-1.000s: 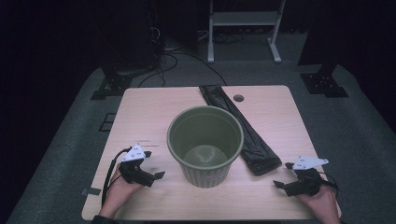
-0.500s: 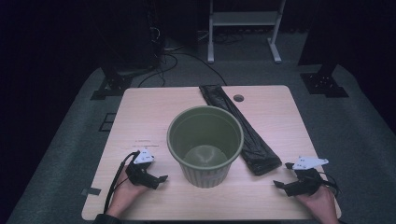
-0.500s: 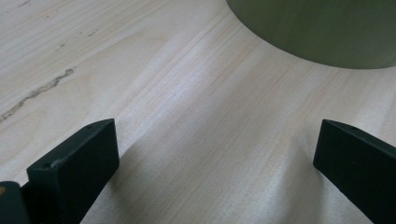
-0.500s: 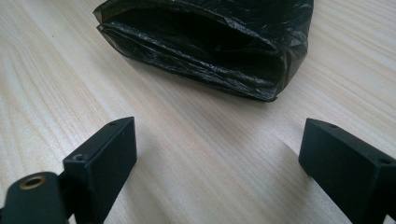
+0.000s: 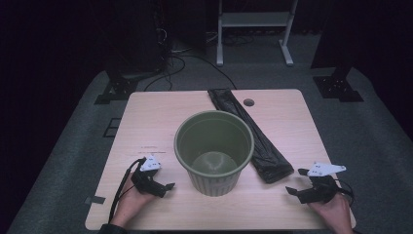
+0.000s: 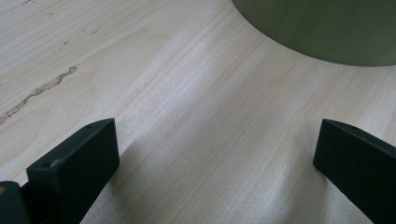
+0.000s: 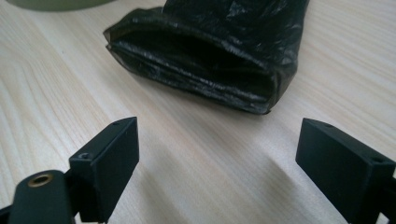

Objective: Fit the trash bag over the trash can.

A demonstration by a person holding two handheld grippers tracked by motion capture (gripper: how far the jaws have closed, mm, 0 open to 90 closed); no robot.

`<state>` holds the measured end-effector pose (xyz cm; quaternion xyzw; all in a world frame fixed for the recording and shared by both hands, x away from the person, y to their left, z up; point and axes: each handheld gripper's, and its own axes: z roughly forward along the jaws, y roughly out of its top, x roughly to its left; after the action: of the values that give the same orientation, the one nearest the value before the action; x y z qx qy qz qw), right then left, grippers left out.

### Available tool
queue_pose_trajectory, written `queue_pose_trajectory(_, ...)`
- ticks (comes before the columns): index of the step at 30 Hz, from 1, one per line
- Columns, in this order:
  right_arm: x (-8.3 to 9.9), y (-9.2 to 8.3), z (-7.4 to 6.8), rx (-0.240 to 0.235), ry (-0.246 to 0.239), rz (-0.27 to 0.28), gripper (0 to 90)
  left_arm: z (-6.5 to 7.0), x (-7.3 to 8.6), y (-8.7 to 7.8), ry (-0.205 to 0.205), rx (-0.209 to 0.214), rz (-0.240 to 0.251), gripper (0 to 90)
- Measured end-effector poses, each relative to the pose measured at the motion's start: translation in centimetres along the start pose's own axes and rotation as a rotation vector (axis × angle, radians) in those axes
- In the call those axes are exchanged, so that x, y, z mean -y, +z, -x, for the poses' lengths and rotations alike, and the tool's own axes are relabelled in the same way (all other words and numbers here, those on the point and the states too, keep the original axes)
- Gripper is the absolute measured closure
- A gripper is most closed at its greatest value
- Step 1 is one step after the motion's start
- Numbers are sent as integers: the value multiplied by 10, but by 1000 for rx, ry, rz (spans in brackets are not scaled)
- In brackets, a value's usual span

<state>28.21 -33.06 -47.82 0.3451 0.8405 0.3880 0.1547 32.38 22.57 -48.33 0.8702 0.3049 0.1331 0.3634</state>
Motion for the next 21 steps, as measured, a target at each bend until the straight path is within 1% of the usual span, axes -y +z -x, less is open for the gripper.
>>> queue_pose_trajectory(1,-3,-2,0,4,7,4,120,0,0,0,1,0,-1,0)
queue_pose_trajectory(4,-8,-4,0,10,10,5,121,0,0,0,1,0,-1,0)
queue_pose_trajectory(7,-14,-5,-1,17,14,20,125,0,0,0,0,0,-1,0)
queue_pose_trajectory(9,-20,-6,-2,30,15,23,125,0,0,0,0,-1,-1,0)
queue_pose_trajectory(11,-26,-5,-2,32,15,33,127,0,0,0,0,-1,-1,0)
queue_pose_trajectory(12,-26,-5,-2,32,15,33,127,0,0,0,0,-1,-1,0)
queue_pose_trajectory(13,-34,-3,-3,26,20,32,127,0,0,0,-1,-1,-1,0)
queue_pose_trajectory(14,-36,-2,-3,27,13,36,127,0,0,0,-1,-1,-1,0)
queue_pose_trajectory(16,-39,-1,-3,28,15,37,127,0,0,0,0,-1,-1,0)
queue_pose_trajectory(17,-45,2,-3,33,4,40,127,0,0,0,0,-1,-1,0)
queue_pose_trajectory(21,-59,11,-4,25,3,42,127,0,0,0,-1,-1,-1,0)
